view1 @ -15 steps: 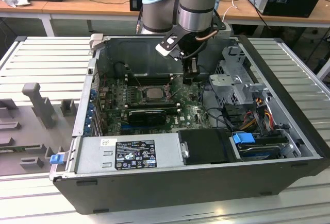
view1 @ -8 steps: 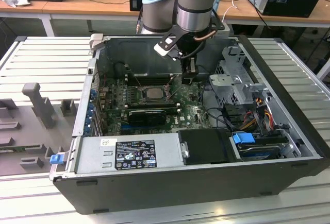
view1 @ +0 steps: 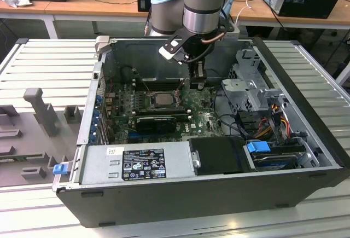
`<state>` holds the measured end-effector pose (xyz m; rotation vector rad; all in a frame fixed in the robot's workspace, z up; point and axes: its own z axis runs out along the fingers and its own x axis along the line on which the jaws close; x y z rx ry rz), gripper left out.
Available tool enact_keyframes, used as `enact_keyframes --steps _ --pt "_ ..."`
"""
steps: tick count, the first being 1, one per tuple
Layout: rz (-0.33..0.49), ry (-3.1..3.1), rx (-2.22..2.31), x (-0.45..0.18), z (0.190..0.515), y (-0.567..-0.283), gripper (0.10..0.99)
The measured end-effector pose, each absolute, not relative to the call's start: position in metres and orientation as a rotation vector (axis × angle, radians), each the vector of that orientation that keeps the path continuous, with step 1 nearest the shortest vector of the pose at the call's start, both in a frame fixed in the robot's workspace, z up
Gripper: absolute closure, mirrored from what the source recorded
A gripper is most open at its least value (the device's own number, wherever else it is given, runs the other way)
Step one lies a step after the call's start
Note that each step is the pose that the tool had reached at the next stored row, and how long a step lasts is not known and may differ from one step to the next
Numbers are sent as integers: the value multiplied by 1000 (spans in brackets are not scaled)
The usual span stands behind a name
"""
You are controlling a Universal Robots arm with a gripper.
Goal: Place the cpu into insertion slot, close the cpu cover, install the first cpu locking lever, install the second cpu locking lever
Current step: 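Close the cpu cover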
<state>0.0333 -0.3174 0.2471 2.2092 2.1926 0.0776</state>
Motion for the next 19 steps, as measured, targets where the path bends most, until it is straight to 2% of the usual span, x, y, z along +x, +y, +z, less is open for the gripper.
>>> enact_keyframes --steps 19 --pt "78 2192 2209 22 247 -317 980"
